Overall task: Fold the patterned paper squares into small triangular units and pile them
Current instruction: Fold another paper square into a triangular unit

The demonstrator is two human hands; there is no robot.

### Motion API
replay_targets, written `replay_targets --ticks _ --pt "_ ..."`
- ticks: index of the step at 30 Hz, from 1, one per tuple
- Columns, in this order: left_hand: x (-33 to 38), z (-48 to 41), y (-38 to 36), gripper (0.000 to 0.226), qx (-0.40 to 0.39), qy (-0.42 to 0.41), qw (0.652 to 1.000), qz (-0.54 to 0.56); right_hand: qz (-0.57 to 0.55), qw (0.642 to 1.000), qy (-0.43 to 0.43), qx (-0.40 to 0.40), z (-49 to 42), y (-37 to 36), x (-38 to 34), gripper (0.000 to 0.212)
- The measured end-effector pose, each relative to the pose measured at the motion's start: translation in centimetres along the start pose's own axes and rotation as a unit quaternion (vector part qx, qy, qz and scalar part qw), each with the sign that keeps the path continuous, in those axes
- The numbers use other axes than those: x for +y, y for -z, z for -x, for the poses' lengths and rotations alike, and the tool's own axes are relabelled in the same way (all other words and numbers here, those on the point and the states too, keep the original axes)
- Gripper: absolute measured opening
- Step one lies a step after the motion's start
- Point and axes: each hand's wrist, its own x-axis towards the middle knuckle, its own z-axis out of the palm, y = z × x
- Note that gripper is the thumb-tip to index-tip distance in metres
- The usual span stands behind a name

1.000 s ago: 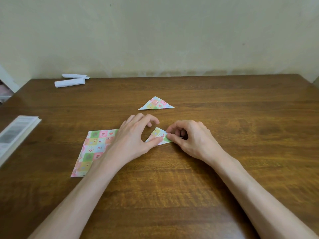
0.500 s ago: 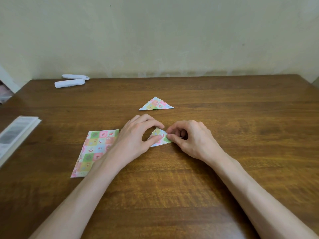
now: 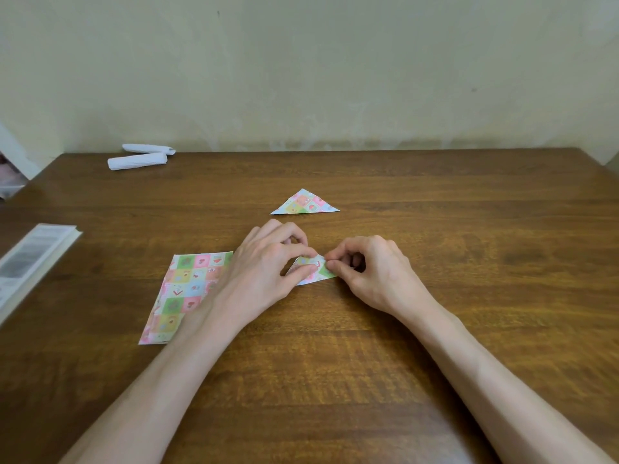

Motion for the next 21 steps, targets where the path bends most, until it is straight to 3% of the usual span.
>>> replay_targets --ticks 9,21 --pt "-0.06 0.13 0.19 0.033 -0.013 0.0 1.0 -0.02 -0.008 1.0 0.007 -0.001 0.04 0.1 0.09 0.006" --pt "-0.02 0.21 0.32 0.022 -0.009 0.013 1.0 -0.008 -0.013 0.999 0.039 -0.002 0.43 0.29 0.18 0.01"
